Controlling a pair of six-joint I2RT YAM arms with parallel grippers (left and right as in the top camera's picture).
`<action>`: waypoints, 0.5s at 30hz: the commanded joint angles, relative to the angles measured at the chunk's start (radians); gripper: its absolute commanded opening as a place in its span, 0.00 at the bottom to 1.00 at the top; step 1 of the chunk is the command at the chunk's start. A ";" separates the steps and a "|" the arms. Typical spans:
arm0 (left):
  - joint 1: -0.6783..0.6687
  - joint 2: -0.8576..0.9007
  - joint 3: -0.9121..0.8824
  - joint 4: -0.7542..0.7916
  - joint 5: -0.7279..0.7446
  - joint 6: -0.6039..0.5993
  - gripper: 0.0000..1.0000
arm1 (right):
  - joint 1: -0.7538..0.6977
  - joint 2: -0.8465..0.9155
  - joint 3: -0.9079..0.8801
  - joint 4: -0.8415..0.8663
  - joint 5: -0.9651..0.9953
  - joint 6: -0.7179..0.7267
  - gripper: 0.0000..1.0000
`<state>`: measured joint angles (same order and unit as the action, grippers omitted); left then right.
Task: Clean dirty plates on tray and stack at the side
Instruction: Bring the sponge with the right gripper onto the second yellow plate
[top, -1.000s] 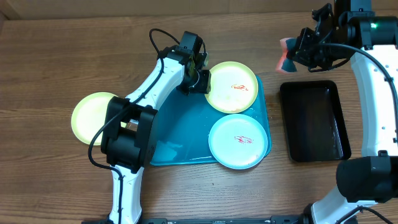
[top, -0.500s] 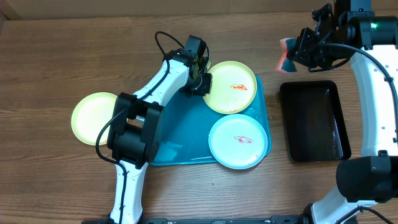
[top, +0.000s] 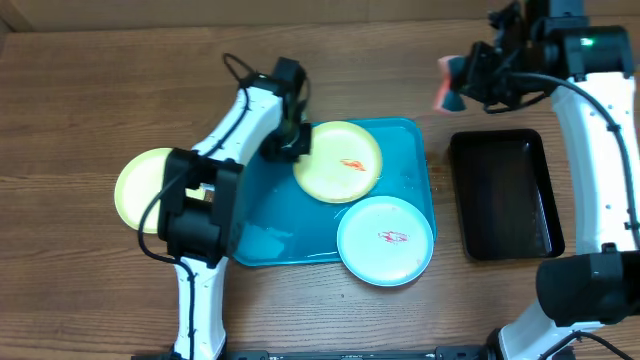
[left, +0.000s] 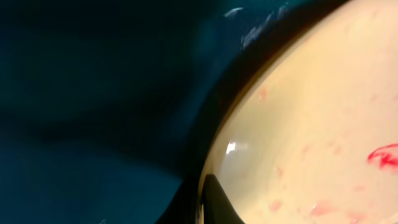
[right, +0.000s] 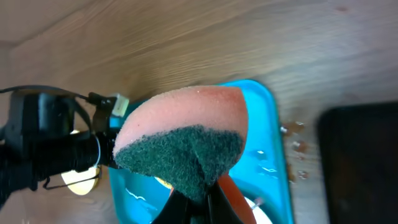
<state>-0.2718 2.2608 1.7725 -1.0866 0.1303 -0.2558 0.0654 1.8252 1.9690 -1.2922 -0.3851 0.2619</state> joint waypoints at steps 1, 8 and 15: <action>0.056 -0.036 0.000 -0.074 -0.078 -0.010 0.04 | 0.083 0.023 0.007 0.029 -0.007 0.007 0.04; 0.115 -0.040 -0.005 -0.197 -0.078 0.035 0.04 | 0.249 0.143 0.007 0.098 0.048 0.092 0.04; 0.132 -0.040 -0.055 -0.206 -0.079 0.054 0.04 | 0.375 0.286 0.007 0.159 0.075 0.113 0.04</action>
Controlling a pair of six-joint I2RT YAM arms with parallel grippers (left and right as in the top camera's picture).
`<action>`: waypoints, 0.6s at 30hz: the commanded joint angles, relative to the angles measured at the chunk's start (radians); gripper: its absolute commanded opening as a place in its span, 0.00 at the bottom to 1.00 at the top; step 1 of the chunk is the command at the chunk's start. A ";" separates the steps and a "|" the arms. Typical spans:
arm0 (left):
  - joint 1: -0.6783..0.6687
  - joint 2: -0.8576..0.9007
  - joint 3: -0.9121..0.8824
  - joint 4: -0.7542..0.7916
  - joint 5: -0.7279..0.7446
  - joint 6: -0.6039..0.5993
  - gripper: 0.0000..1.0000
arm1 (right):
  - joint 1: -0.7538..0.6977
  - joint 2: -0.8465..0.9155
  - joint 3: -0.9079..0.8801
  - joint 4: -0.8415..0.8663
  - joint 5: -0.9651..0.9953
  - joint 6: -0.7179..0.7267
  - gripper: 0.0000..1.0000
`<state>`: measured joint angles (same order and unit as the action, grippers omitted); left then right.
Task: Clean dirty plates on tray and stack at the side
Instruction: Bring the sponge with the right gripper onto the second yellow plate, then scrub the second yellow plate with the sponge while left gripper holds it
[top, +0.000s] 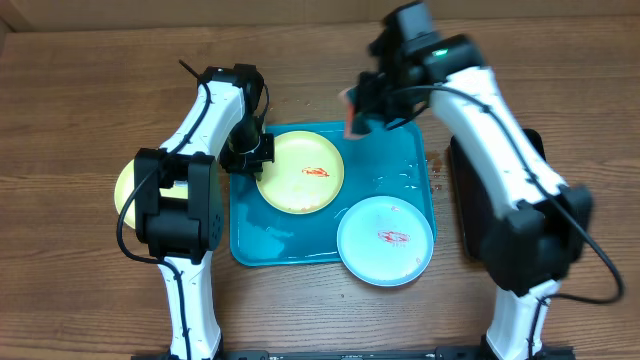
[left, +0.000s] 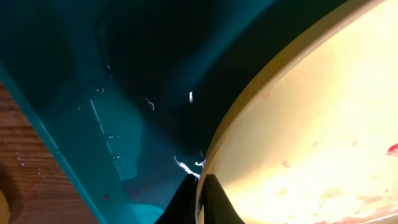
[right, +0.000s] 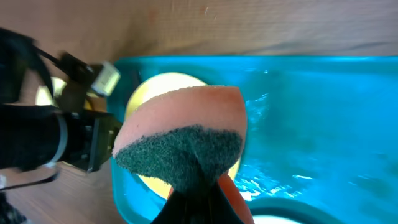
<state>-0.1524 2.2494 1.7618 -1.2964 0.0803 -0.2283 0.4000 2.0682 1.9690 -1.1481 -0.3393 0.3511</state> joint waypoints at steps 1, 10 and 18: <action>0.016 -0.028 -0.056 0.014 -0.028 0.027 0.04 | 0.051 0.061 0.007 0.018 0.041 0.025 0.04; 0.057 -0.028 -0.209 0.168 0.003 0.022 0.04 | 0.088 0.195 0.007 0.020 0.077 0.047 0.04; 0.058 -0.028 -0.236 0.207 0.018 0.023 0.04 | 0.110 0.257 -0.032 0.031 0.077 0.075 0.04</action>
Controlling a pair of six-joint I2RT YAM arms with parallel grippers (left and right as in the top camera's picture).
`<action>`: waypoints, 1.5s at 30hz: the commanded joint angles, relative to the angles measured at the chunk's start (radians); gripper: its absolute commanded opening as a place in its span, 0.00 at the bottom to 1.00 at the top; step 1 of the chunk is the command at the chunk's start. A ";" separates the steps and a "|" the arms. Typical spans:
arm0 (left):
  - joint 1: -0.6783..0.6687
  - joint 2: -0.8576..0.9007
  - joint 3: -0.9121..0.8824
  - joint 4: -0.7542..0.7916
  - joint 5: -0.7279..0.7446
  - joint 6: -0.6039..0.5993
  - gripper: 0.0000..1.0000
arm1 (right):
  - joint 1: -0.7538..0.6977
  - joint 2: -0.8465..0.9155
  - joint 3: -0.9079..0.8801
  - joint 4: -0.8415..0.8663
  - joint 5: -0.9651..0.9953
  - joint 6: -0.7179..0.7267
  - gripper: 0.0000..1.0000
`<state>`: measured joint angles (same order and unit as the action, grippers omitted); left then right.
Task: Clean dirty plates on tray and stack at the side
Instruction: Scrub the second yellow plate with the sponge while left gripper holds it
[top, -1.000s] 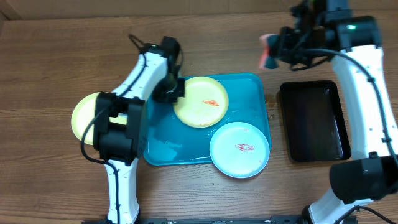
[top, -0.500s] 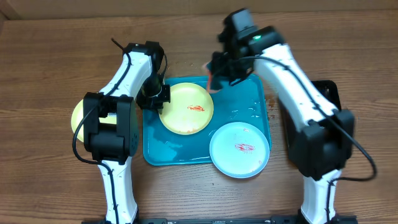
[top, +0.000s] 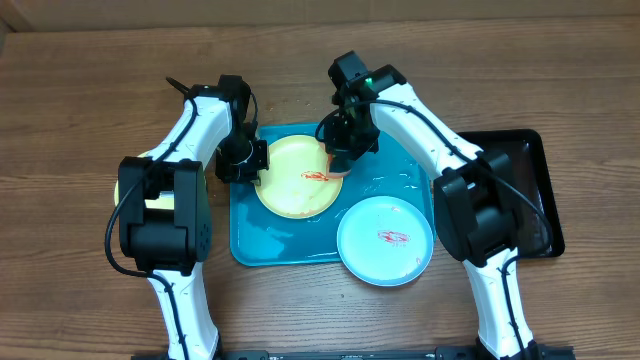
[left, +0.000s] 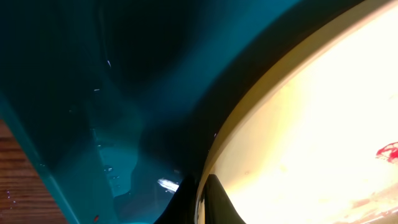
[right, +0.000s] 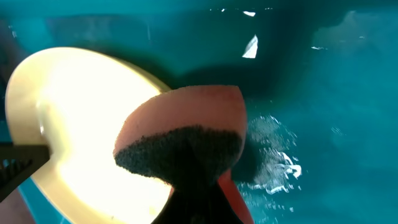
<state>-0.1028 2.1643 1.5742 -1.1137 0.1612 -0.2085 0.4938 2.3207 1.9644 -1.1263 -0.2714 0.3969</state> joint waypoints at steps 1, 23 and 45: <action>0.008 0.057 -0.048 0.024 -0.063 0.003 0.04 | 0.019 0.004 -0.038 0.016 0.010 0.039 0.04; 0.003 0.057 -0.048 0.040 -0.024 0.007 0.04 | 0.134 0.016 -0.211 0.307 -0.086 0.252 0.04; 0.003 0.057 -0.048 0.053 -0.011 0.007 0.04 | 0.049 0.016 -0.072 -0.001 0.193 0.100 0.04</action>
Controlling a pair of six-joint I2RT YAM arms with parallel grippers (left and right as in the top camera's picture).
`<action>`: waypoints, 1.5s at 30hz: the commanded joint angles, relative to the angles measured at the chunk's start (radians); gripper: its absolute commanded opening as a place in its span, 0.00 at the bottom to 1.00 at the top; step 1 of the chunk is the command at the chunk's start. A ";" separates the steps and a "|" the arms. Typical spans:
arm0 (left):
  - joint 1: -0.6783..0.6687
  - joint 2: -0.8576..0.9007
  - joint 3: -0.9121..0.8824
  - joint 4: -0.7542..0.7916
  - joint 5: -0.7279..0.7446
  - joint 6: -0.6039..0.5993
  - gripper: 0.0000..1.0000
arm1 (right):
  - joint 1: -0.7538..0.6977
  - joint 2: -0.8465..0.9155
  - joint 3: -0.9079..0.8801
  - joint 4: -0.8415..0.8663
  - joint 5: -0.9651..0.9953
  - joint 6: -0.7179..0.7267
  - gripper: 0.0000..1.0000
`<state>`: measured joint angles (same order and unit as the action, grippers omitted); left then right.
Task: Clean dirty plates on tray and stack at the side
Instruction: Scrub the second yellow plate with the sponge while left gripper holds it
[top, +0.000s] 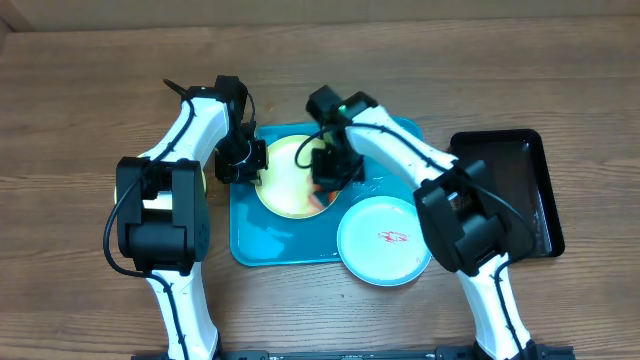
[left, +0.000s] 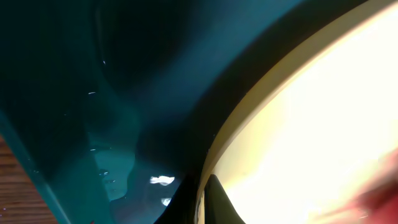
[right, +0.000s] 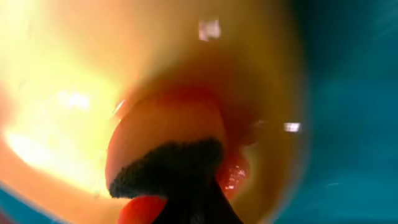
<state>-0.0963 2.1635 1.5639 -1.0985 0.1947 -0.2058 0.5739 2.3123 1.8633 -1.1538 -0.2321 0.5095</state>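
Observation:
On the teal tray (top: 400, 160) lies a yellow plate (top: 285, 190). My left gripper (top: 247, 160) is shut on its left rim; in the left wrist view the fingers (left: 211, 199) pinch the plate's edge (left: 249, 106). My right gripper (top: 328, 172) is shut on a pink and green sponge (right: 165, 140). The sponge is pressed onto the yellow plate (right: 74, 68), beside a red smear (right: 235, 175). A light blue plate (top: 385, 240) with a red smear rests on the tray's near right corner.
A black tray (top: 505, 195) lies on the wooden table to the right. Another yellow plate (top: 207, 178) lies left of the teal tray, mostly hidden under my left arm. Both arms cross above the teal tray.
My right gripper with the sponge was at the yellow plate's far right edge; now it is lower, pressing the sponge onto the plate's surface. The left gripper holds the rim as before.
First my right gripper held the sponge high at the far right while the left held the yellow plate mid-tray. Then the plate sat further left and the sponge was over the tray's far edge. Then the sponge reached the plate's edge, and now presses on it.

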 joint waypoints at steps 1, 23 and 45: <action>-0.003 0.058 -0.038 0.038 -0.045 0.005 0.04 | -0.035 0.024 0.029 0.053 0.153 -0.011 0.04; -0.003 0.058 -0.038 0.061 -0.037 0.004 0.04 | 0.019 0.166 0.058 0.062 -0.270 -0.073 0.04; -0.003 0.058 -0.038 0.061 -0.037 0.005 0.04 | 0.024 0.153 0.250 0.176 0.061 -0.074 0.04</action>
<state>-0.0963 2.1635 1.5620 -1.0576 0.2359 -0.2066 0.5842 2.4405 2.0953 -1.0233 -0.0315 0.4408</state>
